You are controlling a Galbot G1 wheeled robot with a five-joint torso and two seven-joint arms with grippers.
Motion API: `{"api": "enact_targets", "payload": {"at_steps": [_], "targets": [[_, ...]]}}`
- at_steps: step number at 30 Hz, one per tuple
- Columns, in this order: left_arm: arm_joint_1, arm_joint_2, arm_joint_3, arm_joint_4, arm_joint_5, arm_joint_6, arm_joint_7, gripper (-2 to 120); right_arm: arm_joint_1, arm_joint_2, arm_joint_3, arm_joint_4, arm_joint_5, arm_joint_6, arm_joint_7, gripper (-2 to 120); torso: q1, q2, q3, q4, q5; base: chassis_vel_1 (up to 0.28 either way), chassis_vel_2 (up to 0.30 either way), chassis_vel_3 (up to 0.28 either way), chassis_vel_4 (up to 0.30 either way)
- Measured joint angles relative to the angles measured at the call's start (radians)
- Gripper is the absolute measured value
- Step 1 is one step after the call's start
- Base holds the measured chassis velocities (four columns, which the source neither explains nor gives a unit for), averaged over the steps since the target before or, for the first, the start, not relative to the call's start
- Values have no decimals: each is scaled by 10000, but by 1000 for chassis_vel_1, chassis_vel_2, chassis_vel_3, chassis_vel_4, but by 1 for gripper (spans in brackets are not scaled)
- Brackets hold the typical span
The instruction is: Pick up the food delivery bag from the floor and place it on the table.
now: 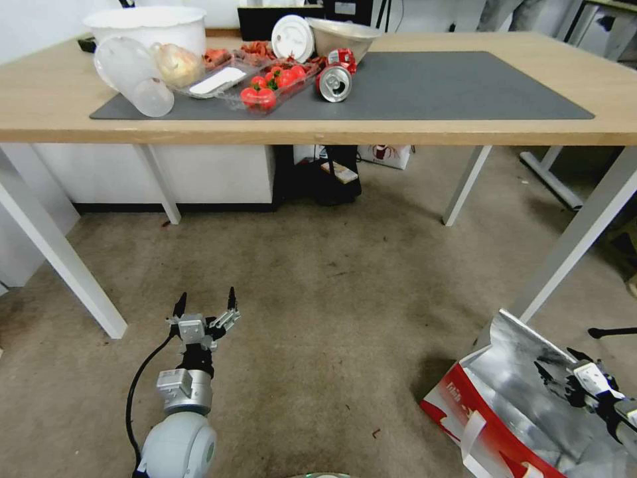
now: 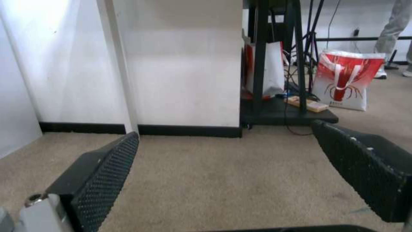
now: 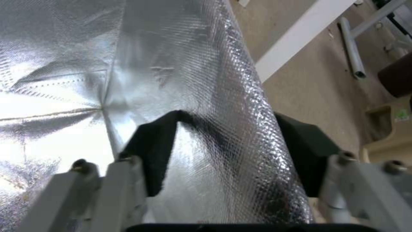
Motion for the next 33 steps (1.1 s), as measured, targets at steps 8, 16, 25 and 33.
{"api": "enact_targets", "payload": {"at_steps": [8,16,25,33], "targets": [[-8,26,-1,36,-1,0,-4,100,25,93,-82,-77,-42,86,33,22,0,0,0,0,0,0,0,0,0],[-70,47,14,116,-7,0,-4,100,22,181,-100,-59,-23,102,103,0,0,1,0,0,0,0,0,0,0],[-26,43,4,155,-2,-8,109,100,-37,271,-244,247,614,53,521,0,0,0,0,0,0,0,0,0,0],[-11,16,-104,294,112,-65,349,100,-169,428,-809,2192,2247,-707,1280,0,0,0,0,-1,-2,0,0,0,0]]}}
